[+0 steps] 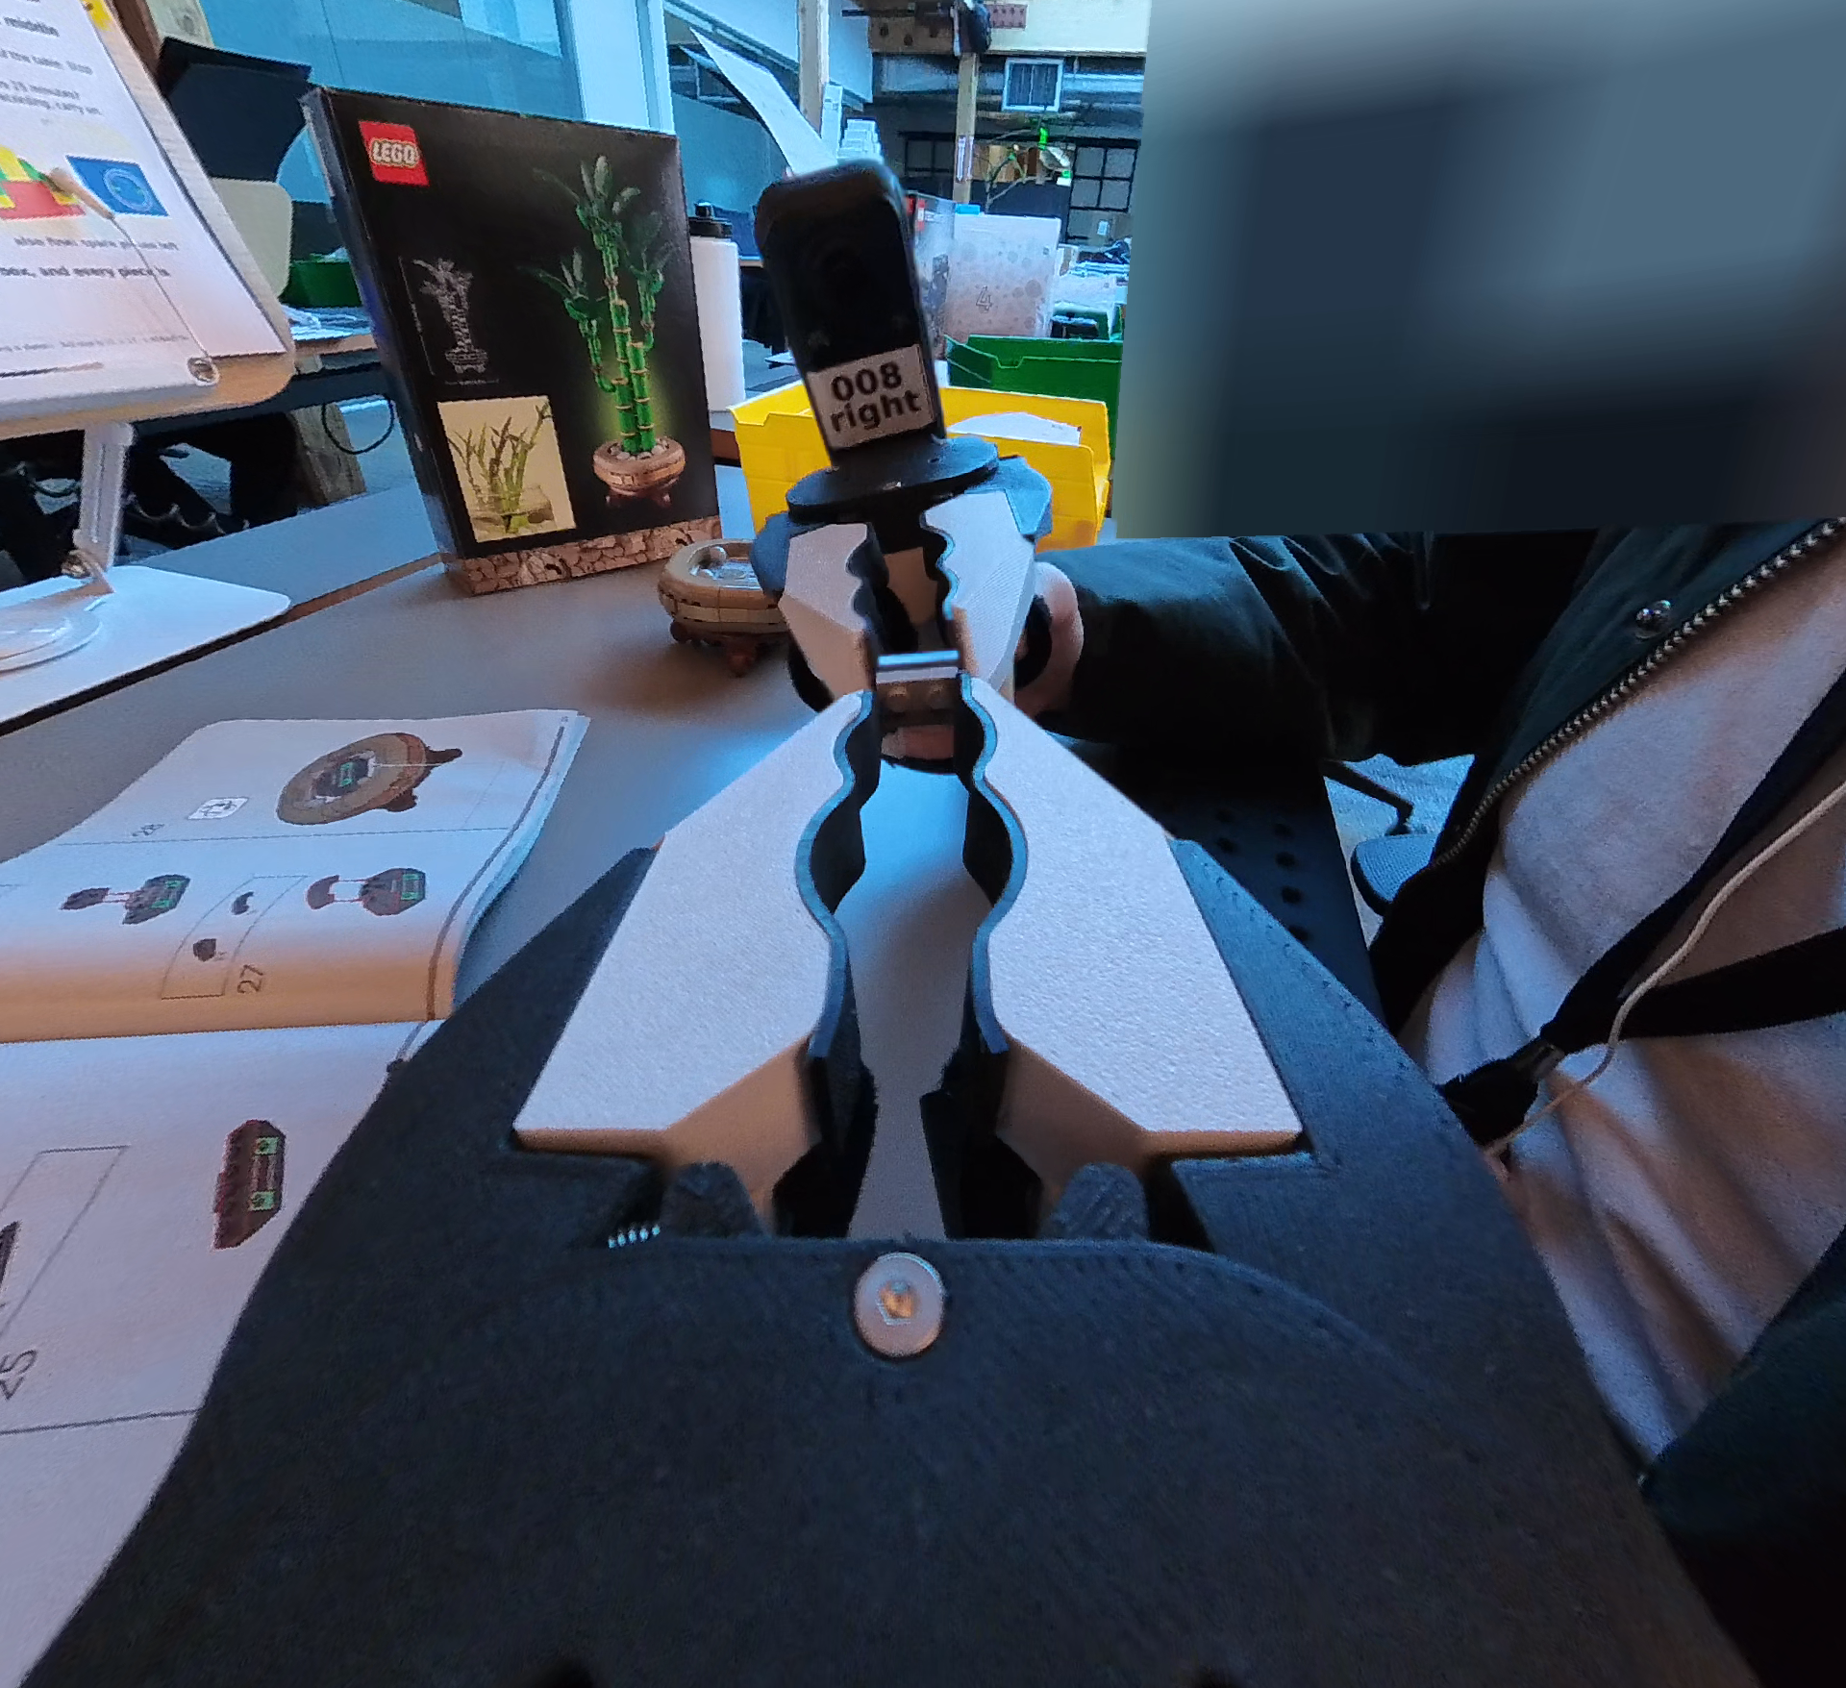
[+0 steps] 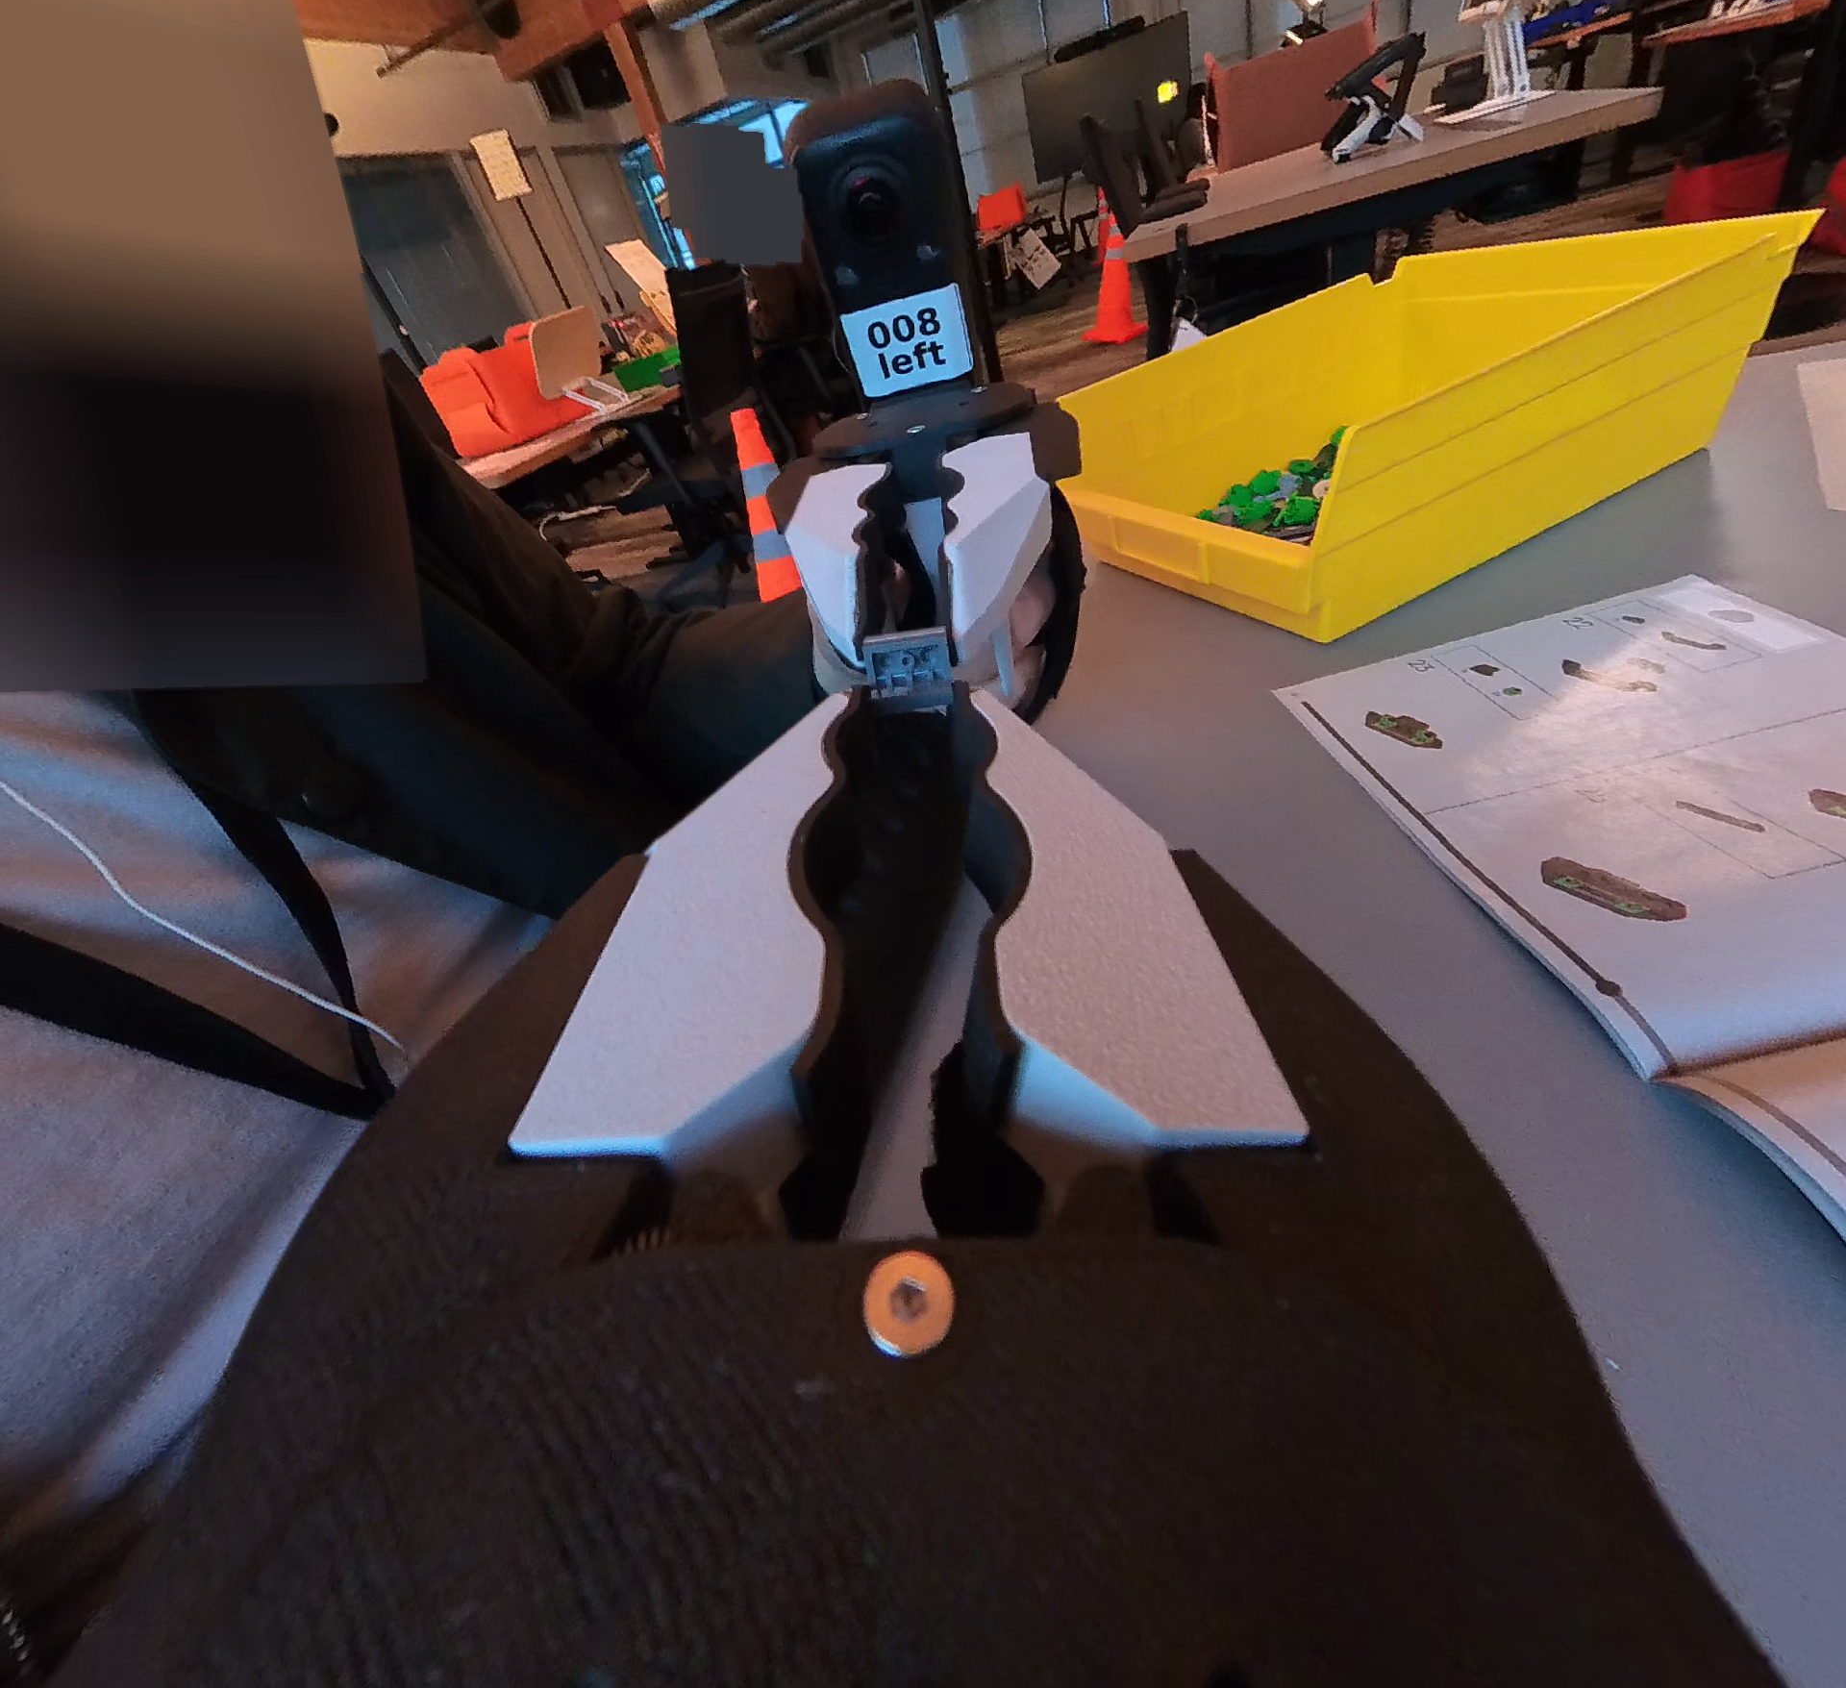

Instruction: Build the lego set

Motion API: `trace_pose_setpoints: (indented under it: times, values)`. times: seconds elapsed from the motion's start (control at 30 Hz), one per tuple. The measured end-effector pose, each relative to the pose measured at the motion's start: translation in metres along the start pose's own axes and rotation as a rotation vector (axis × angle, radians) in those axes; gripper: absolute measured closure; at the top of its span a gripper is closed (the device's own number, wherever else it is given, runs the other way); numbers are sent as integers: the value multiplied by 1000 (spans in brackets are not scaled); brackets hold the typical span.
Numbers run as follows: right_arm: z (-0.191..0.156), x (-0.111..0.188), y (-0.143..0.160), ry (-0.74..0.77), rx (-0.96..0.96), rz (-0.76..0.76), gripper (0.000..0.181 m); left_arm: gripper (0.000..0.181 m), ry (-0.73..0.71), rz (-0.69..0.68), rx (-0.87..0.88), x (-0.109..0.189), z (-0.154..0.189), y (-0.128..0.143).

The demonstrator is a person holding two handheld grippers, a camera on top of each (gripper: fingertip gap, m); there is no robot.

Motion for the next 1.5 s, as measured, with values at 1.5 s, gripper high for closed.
trace_pose_setpoints:
  times: [1.5]
  values:
    - [49,56,31,253,-127,-118,167,181,-832,-1196,-92,253,-258,80]
Point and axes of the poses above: each gripper's, where its closed fingertips meet, x back along the fingers, y out of its underside, z = x × y across the jaws, the point moved 1 cm from there along x, back along the fingers, and after that the axes turned 12 degrees about -y, right-handed, at the moved point
